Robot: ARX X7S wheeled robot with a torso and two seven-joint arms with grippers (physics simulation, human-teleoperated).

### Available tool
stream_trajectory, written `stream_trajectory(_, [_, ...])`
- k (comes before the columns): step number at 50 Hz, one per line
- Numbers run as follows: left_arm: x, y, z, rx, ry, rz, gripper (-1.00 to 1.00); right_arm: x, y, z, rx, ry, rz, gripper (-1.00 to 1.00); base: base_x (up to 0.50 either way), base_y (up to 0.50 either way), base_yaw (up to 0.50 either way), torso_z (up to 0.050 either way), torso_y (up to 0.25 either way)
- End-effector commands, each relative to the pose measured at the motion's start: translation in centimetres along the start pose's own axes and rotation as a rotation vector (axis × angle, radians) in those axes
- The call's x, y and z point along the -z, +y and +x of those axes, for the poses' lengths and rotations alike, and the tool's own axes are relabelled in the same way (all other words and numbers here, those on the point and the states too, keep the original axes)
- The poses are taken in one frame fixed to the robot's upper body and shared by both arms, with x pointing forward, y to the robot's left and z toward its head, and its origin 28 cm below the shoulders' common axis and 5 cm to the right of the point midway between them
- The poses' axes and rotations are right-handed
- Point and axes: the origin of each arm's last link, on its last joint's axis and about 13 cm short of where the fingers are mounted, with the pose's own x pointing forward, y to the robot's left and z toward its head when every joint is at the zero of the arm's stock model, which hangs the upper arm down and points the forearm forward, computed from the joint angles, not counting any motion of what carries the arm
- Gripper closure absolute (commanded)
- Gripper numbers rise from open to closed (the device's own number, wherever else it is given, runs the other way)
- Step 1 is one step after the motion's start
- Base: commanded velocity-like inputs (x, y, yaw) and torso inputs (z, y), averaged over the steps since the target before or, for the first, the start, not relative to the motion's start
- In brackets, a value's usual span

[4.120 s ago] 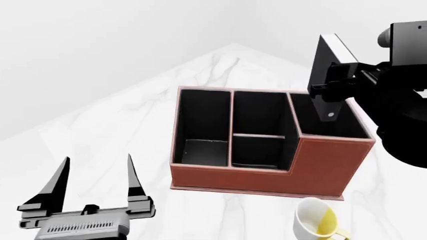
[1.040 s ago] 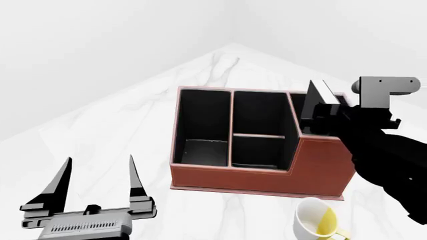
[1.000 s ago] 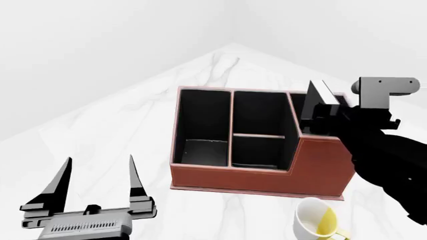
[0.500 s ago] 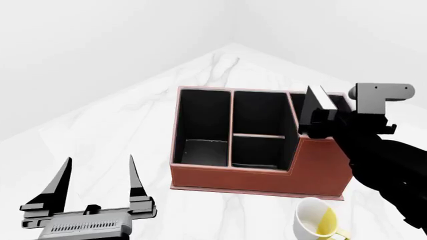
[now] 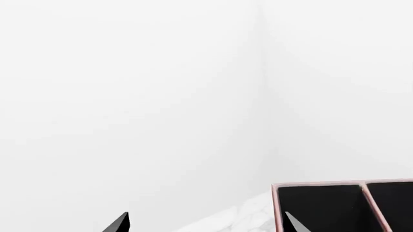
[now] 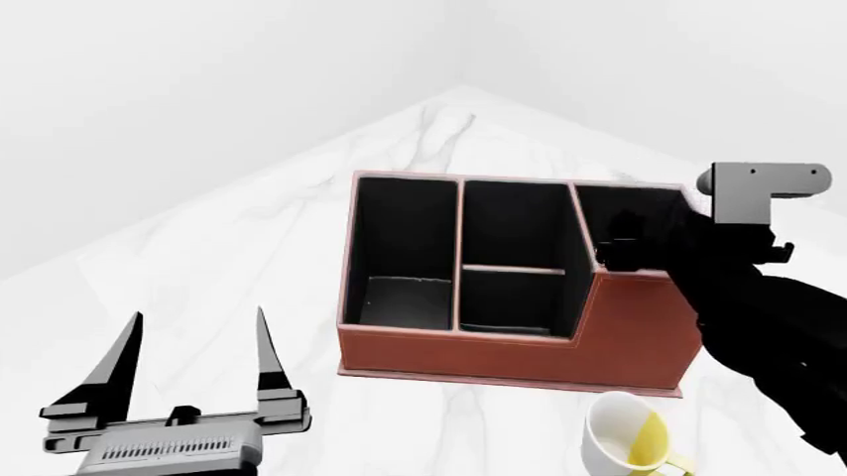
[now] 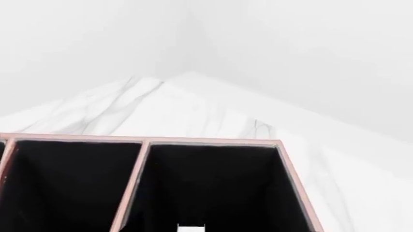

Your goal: Pick up the book and place it in the right compartment of the caddy.

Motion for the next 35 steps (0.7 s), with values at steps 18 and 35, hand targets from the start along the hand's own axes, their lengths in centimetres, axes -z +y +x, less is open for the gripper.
stream_trajectory(18, [0.05,-0.02,0.02,-0.002,0.002,0.000,-1.00,-0.26,-0.10,-0.02,0.004,-0.021,-0.007,-1.00,0.00,0.00,0.00,0.000,0.000])
stream_trajectory(35, [0.04,-0.01,0.01,-0.002,0.001,0.000,-1.00,-0.58,-0.11,-0.17,0.002,-0.066,0.002,-1.00,0.00,0.00,0.00,0.000,0.000])
